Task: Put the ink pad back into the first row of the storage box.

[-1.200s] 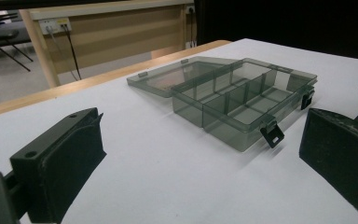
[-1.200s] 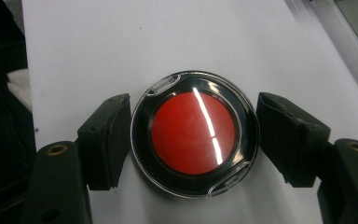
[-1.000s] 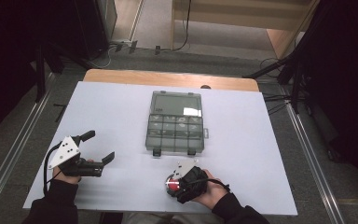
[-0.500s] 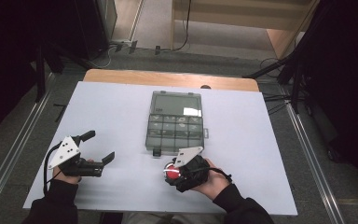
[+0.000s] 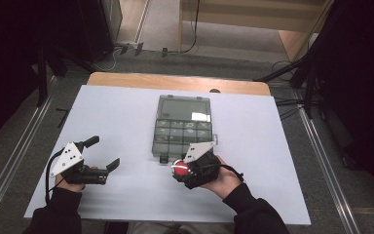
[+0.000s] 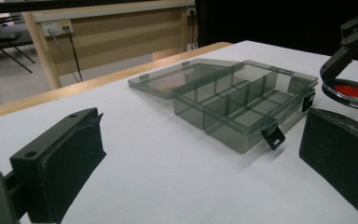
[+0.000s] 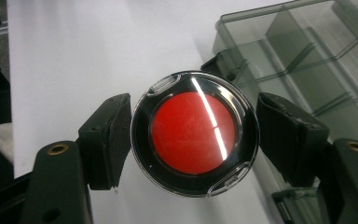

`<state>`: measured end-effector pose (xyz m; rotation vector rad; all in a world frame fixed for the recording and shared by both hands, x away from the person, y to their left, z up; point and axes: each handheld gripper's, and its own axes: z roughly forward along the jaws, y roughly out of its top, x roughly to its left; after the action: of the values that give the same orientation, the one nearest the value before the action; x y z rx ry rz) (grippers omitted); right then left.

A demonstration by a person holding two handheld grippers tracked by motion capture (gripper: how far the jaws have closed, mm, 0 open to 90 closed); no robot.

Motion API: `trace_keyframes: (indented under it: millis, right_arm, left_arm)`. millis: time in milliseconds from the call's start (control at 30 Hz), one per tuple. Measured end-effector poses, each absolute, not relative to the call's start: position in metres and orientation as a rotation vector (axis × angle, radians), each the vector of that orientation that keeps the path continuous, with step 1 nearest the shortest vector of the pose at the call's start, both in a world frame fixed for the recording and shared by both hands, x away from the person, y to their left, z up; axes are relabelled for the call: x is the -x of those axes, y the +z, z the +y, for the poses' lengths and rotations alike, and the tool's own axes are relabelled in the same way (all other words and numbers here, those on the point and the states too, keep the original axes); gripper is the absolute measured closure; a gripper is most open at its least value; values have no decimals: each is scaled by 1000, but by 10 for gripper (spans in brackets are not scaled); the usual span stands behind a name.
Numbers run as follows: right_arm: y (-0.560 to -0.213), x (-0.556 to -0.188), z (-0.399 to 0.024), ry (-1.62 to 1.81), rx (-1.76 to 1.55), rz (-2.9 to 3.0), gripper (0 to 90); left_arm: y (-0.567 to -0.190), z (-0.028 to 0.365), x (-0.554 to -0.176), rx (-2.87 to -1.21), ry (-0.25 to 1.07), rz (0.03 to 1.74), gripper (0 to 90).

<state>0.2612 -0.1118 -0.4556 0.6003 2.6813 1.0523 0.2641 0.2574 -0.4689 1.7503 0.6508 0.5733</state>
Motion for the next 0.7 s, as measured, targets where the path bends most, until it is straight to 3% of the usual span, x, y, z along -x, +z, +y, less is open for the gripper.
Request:
trace_keyframes:
  millis: [700]
  right_arm:
    - [-440, -286, -121, 1102, -660, 2602, 312]
  left_arm:
    - [-469, 257, -263, -1750, 577, 653, 0]
